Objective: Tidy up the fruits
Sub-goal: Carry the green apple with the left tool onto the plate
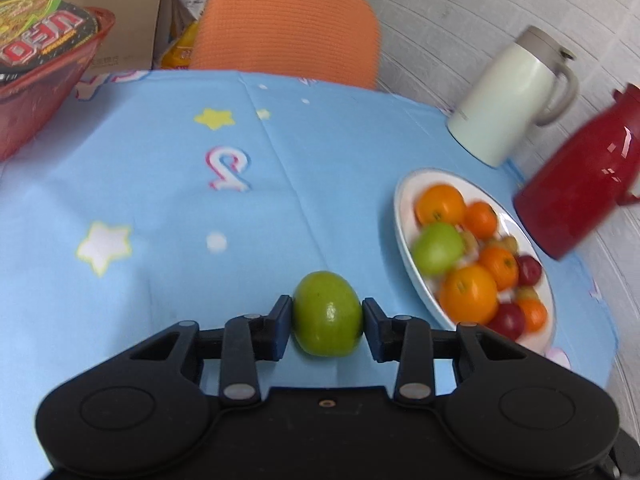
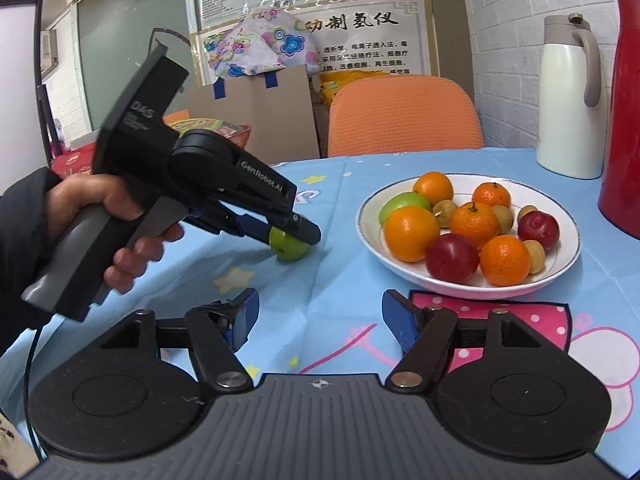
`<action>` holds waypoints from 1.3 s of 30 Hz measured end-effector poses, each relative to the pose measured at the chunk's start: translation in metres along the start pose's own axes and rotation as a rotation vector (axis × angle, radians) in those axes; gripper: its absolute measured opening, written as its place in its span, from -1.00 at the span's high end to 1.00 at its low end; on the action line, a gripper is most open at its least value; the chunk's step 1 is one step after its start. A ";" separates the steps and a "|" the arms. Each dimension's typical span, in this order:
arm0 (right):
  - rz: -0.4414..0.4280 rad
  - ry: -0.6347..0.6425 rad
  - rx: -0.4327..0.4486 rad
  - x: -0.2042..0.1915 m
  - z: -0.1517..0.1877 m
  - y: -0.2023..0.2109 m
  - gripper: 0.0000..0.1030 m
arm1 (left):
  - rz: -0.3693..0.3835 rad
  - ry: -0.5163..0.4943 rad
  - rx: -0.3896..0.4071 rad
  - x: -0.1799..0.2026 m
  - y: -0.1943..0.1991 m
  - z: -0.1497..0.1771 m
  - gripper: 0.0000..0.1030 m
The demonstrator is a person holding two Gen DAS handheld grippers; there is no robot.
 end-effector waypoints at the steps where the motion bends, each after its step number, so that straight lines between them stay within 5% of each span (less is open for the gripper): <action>1: -0.011 0.002 -0.001 -0.003 0.001 0.001 -1.00 | 0.009 -0.004 -0.007 0.001 0.006 0.007 0.19; 10: -0.075 0.011 -0.047 -0.024 0.016 0.002 -1.00 | 0.054 -0.026 -0.042 0.009 0.051 0.060 0.19; 20: -0.123 0.047 -0.056 -0.055 0.014 -0.007 -1.00 | 0.074 -0.030 0.026 0.002 0.080 0.057 0.09; 24: -0.101 0.057 -0.073 -0.060 0.012 -0.015 -1.00 | 0.075 -0.056 0.046 0.003 0.090 0.054 -0.28; 31: -0.075 0.065 -0.085 -0.065 0.010 -0.023 -1.00 | 0.100 -0.080 0.024 0.008 0.081 0.057 -0.28; 39: -0.017 0.084 -0.104 -0.064 0.009 -0.033 -0.68 | 0.108 -0.101 0.003 0.012 0.067 0.059 -0.25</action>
Point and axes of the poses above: each gripper's, at about its wrist camera, not at the fingertips, and y roughly against the way its jaws point, x to its right, z to its underside, the point moved 4 cm from there along -y, roughly the way its jaws point, and after that the axes turned 3 degrees about -y, right-handed, at the moved point
